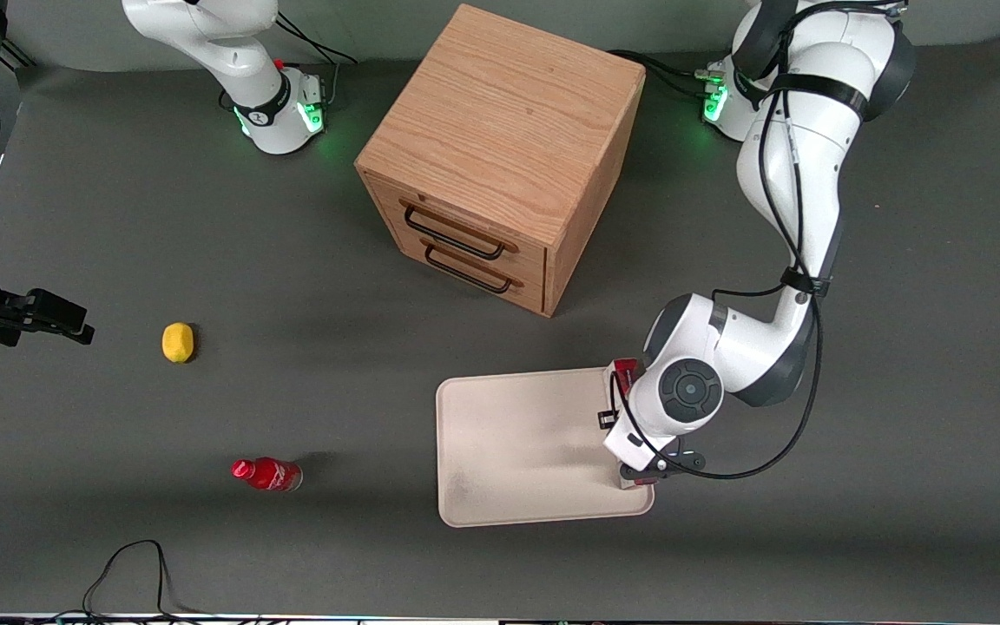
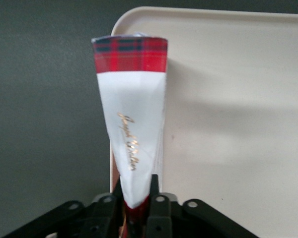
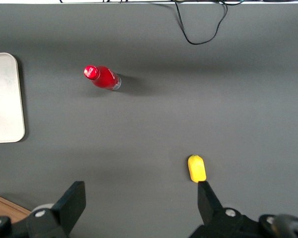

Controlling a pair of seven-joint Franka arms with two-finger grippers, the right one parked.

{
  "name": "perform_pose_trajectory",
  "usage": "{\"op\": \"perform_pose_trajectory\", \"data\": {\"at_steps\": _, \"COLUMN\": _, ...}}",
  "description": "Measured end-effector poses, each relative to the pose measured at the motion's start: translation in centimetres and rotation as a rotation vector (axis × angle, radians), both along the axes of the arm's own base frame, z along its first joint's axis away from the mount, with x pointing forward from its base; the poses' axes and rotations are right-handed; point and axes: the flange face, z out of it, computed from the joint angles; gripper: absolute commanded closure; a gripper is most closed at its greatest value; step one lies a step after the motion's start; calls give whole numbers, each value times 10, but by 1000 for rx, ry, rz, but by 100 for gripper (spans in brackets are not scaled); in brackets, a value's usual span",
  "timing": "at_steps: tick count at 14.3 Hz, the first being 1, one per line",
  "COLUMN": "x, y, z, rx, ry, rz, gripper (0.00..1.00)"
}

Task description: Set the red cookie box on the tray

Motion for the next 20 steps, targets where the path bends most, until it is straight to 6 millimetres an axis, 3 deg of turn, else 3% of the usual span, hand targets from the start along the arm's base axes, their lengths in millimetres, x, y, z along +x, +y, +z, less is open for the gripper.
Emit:
{"op": "perform_pose_trajectory", "data": {"at_steps": 5, "x": 4, "y": 2, "z": 13, "rx": -2, "ry": -28, "rz": 0, "gripper": 0}}
{"op": "perform_pose_trajectory", "data": {"at_steps": 8, "x": 11, "y": 28, "z": 55, "rx": -8, "ry": -70, "rz": 29, "gripper": 0}}
{"op": "perform_pose_trajectory", "data": {"at_steps": 11, "x": 7, "y": 91, "z": 131, "rx": 0, "ry": -114, "rz": 40, "gripper": 0}}
{"op": "perform_pose_trajectory", "data": {"at_steps": 13, "x": -11, "y": 147, "z": 188, "rx": 31, "ry": -107, "rz": 23, "gripper": 0}}
{"op": "perform_pose_trajectory", "data": {"at_steps": 17, "x": -69, "y": 252, "z": 294, "rx": 36, "ry": -33, "rz": -68, "gripper": 0}}
{"op": "perform_pose_trajectory", "data": {"at_steps": 20, "x": -115, "y": 303, "z": 339, "rx": 30, "ry": -22, "rz": -105, "gripper": 0}}
